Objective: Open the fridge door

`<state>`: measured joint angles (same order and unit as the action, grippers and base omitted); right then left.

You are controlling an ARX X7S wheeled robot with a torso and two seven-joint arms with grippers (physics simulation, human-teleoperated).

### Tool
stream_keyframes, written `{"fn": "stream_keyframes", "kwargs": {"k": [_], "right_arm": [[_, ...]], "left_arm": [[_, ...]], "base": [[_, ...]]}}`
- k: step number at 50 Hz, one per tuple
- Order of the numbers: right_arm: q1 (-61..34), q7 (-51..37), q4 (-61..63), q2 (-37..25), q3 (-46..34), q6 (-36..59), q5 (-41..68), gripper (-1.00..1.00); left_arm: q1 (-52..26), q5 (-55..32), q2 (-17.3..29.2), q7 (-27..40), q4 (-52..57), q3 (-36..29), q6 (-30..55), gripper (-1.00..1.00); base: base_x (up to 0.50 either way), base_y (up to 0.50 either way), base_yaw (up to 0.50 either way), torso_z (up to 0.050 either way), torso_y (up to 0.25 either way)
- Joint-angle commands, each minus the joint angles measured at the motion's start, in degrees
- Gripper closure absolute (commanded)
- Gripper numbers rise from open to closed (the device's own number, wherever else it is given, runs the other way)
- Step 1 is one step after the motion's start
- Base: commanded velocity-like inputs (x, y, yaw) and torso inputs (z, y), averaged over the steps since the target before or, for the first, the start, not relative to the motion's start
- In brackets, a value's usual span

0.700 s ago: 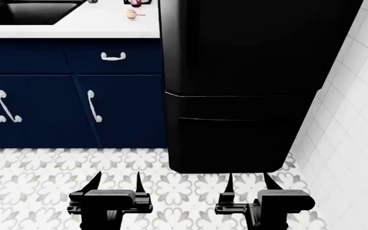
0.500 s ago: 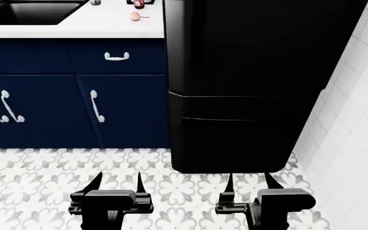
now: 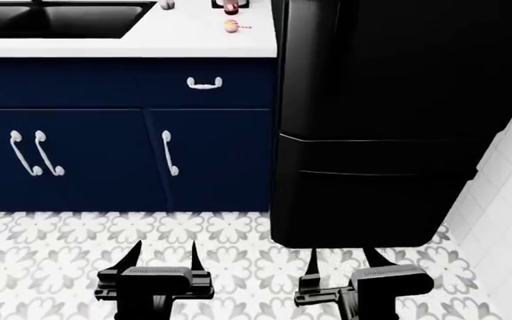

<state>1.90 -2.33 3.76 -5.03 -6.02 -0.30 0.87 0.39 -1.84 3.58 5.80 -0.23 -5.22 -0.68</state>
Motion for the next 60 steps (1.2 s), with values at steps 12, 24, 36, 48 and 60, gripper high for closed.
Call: {"fn": "stream_keyframes", "kwargs": {"k": [12,24,36,48,60], "right_arm": [[1.57,1.06,1.63,-1.51,-2.54,-0.16,4.31,-1.00],[0.66,-0.28,0.10,-2.00,-3.56,0.45,3.60,-1.00],[0.36,-1.56,0.13,-2.39,-3.78,1.26,4.13,-1.00],[0.95,-3.27,1.34,-2.91,-5.37,1.84,2.26,-1.00],[-19.55,-3.70,44.93,-5.58,2.18,60.43,15.83,-1.00]], "left_arm": [[0.94,-0.65,1.74,2.35,0.20,-2.26,-0.71,-1.00],[0.76,-1.35,2.47,3.15,-0.45,-3.15,-1.09,-1.00],[0.63,-1.50,2.99,4.07,-0.51,-4.19,-1.00,-1.00],[1.14,-2.05,3.72,4.87,0.04,-4.60,-1.17,-1.00],[-0.30,-3.87,4.58,4.31,-3.07,-4.22,-3.12,-1.00]], "base": [[0.21,0.25,0.00,0.000,0.000],[0.50,-0.02,0.00,0.000,0.000],[0.50,-0.24,0.00,0.000,0.000],[0.50,-0.28,0.00,0.000,0.001],[0.09,-0.02,0.00,0.000,0.002]]}}
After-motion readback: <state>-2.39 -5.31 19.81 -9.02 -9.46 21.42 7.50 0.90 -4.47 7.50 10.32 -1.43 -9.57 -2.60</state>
